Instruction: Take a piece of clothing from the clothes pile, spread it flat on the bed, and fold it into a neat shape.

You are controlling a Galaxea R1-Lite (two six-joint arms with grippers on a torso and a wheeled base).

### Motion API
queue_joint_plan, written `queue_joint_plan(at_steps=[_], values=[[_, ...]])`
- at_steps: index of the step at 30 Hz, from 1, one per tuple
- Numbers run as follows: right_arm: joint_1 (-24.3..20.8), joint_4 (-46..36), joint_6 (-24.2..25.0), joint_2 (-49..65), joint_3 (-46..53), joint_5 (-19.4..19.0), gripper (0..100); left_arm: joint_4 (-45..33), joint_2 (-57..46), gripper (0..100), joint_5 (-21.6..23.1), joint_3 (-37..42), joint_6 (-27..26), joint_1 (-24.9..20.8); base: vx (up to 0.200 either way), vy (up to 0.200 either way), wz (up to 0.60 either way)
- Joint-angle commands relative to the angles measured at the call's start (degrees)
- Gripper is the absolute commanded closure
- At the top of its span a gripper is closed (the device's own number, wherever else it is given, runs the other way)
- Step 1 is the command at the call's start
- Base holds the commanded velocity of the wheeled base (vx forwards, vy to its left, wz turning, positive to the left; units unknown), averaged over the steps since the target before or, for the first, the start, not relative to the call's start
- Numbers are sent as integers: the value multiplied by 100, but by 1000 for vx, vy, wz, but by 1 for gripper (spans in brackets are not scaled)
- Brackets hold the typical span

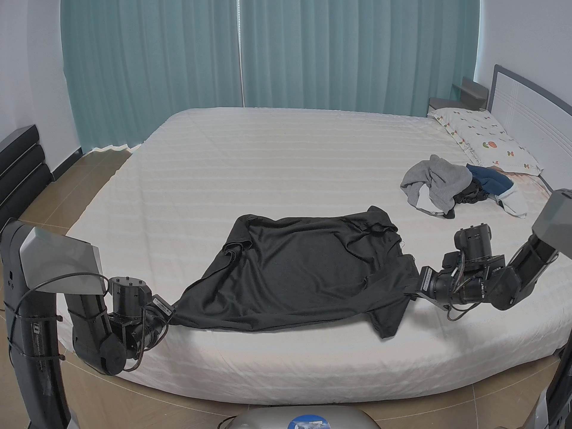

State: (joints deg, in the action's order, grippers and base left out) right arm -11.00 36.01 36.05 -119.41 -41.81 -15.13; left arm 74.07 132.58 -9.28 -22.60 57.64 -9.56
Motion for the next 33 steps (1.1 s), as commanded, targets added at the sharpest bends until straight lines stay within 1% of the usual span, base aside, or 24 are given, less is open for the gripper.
queue_joint_plan(at_steps=[1,4,5,6,7,8,14,17,18,20,23,28,29,32,33], values=[[291,-604,-362,954,209,-8,100,2,-365,100,-4,441,-288,-125,0,0,0],[317,-938,-502,1104,209,1,100,-42,-356,100,-4,511,-297,-134,0,0,0],[309,-1246,-608,1253,235,1,100,-59,-356,100,-4,581,-306,-169,0,0,0],[309,-1246,-608,1253,235,1,100,-59,-356,100,-4,581,-306,-169,0,0,0],[282,-1518,-704,1332,314,1,100,-59,-365,100,-4,643,-314,-196,0,0,0],[265,-1615,-757,1350,358,10,100,-68,-365,100,5,687,-332,-222,0,0,0],[317,-1773,-1012,1323,587,28,100,-68,-365,100,5,986,-640,-363,0,0,0],[326,-1975,-1153,1280,631,151,100,-68,-356,100,5,1056,-692,-442,0,0,0],[317,-2151,-1311,1218,639,265,100,-86,-339,100,5,1074,-710,-477,0,0,0],[291,-2204,-1460,1139,639,318,100,-103,-321,100,5,1153,-772,-530,0,0,0],[256,-2151,-1478,998,631,344,100,-138,-303,100,5,1232,-974,-574,0,0,0],[256,-2116,-1487,752,604,414,100,-138,-277,100,5,1232,-1000,-574,0,0,0],[256,-2107,-1487,726,613,414,0,-138,-277,100,5,1241,-1000,-574,0,0,0],[247,-1958,-1469,541,613,397,0,-138,-268,100,14,1232,-1000,-600,0,0,0],[247,-1650,-1425,436,631,370,0,-138,-268,100,22,1214,-1000,-609,0,0,0]])
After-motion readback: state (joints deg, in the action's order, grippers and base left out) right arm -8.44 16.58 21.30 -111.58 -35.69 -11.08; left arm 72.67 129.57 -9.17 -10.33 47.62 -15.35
